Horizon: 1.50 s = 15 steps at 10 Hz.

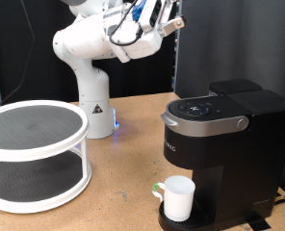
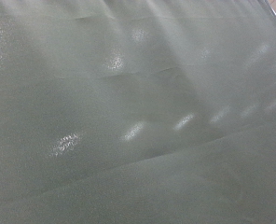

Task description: Make a cup of coffee with the keurig machine

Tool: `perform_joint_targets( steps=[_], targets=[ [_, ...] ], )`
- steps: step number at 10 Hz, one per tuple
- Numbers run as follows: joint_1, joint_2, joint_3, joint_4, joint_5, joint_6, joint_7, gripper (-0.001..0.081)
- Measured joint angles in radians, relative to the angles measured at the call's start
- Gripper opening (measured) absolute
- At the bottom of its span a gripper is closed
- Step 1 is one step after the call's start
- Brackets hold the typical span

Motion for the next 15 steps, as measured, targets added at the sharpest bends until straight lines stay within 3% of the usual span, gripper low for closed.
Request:
perform_joint_targets(
  steps=[3, 4, 6, 7, 8, 9, 11, 12, 13, 15],
  targets=[
    [-0.018, -0.001, 0.006, 0.007, -0.207, 0.042, -0.002, 0.0808],
    [-0.022, -0.002, 0.014, 0.016, -0.315, 0.081, 0.047, 0.0808],
    [-0.034, -0.009, 0.027, 0.046, -0.582, 0.119, 0.272, 0.0808],
    [-0.041, -0.01, 0.035, 0.055, -0.643, 0.123, 0.335, 0.0808],
    [-0.041, -0.01, 0.034, 0.053, -0.634, 0.123, 0.324, 0.0808],
    [-0.042, -0.008, 0.036, 0.052, -0.704, 0.123, 0.313, 0.0808],
    [-0.052, -0.001, 0.06, 0.053, -0.946, 0.123, 0.364, 0.0808],
    [-0.06, 0.004, 0.074, 0.057, -1.069, 0.109, 0.446, 0.0808],
    [-0.061, 0.006, 0.08, 0.06, -1.121, 0.096, 0.503, 0.0808],
    [-0.064, 0.01, 0.08, 0.061, -1.132, 0.088, 0.517, 0.0808]
  ],
)
